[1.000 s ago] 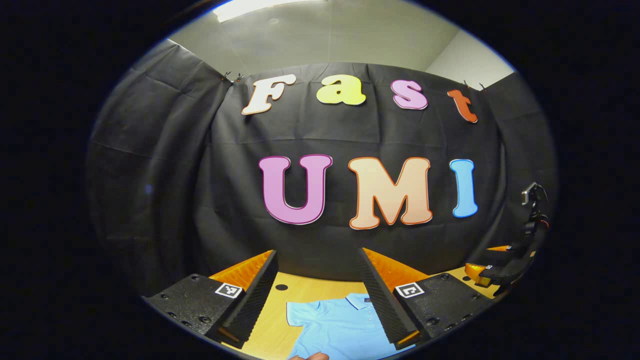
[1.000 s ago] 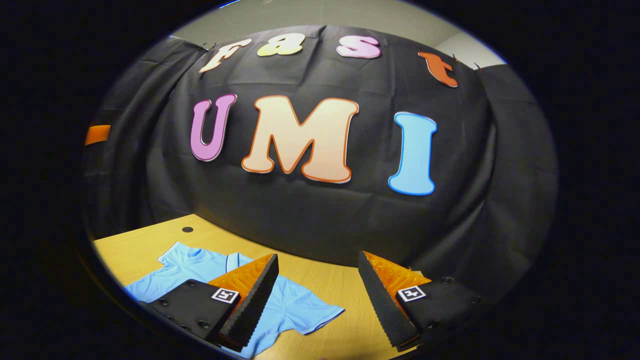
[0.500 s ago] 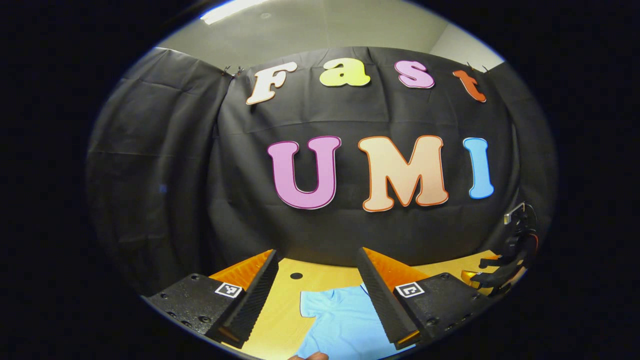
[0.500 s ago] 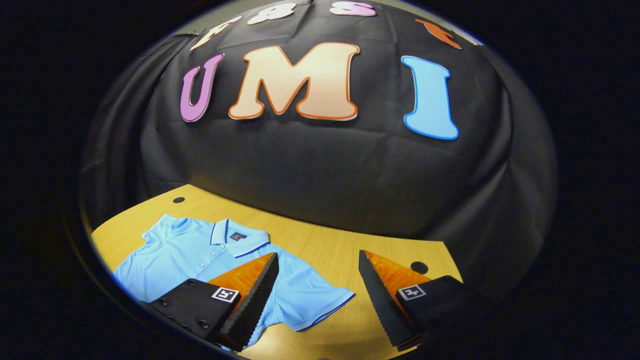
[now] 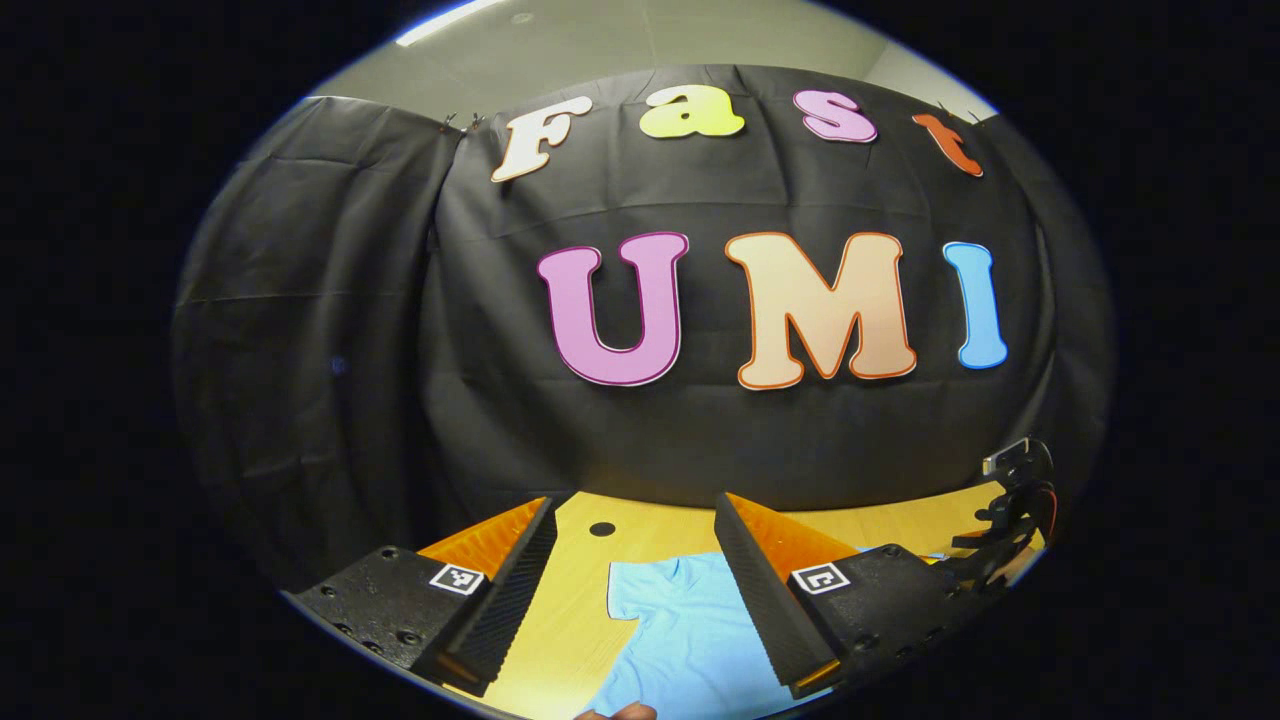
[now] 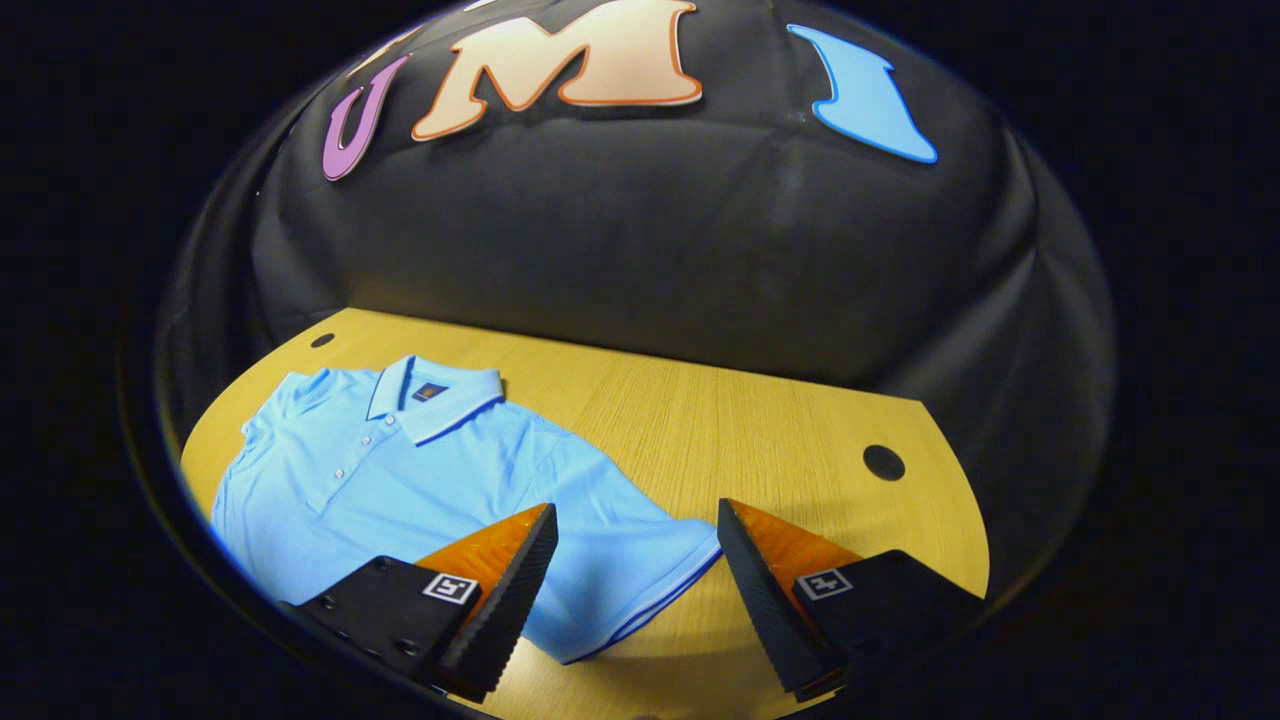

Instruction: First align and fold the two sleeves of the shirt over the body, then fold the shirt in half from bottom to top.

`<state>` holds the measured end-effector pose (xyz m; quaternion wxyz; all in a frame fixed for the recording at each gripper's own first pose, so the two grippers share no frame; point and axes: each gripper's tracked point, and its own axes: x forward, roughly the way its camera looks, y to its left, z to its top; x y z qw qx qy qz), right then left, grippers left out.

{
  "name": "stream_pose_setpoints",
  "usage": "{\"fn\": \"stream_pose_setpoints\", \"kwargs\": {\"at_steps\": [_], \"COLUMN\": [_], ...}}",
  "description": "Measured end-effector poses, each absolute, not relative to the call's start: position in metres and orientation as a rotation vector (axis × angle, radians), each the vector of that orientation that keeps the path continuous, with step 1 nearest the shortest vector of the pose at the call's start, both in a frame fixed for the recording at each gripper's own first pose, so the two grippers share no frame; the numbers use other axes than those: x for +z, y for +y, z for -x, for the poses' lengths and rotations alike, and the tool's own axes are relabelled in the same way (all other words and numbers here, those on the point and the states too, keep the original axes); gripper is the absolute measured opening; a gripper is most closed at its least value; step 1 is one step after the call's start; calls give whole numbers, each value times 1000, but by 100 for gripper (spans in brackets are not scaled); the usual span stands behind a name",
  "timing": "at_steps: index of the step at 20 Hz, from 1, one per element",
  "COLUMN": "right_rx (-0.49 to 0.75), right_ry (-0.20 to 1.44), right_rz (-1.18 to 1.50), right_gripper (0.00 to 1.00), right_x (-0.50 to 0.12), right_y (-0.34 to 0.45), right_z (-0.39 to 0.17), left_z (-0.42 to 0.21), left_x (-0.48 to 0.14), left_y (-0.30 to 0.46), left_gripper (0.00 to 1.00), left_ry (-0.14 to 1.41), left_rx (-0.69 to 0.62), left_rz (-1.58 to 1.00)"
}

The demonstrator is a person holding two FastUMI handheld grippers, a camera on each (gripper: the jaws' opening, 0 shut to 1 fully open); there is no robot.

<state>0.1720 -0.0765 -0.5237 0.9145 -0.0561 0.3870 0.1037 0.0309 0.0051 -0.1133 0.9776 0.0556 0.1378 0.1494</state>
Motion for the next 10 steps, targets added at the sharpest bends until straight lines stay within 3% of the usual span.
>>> {"fn": "stream_pose_setpoints", "kwargs": {"at_steps": [10], "right_rx": [170], "right_ry": [912], "right_rz": [78], "right_gripper": [100], "right_x": [-571], "right_y": [-83], "right_z": [-163], "left_z": [-39], "left_x": [-118], "left_y": [-5], "left_gripper": [93], "left_ry": [298], "left_rx": [285], "left_rz": [-143]}}
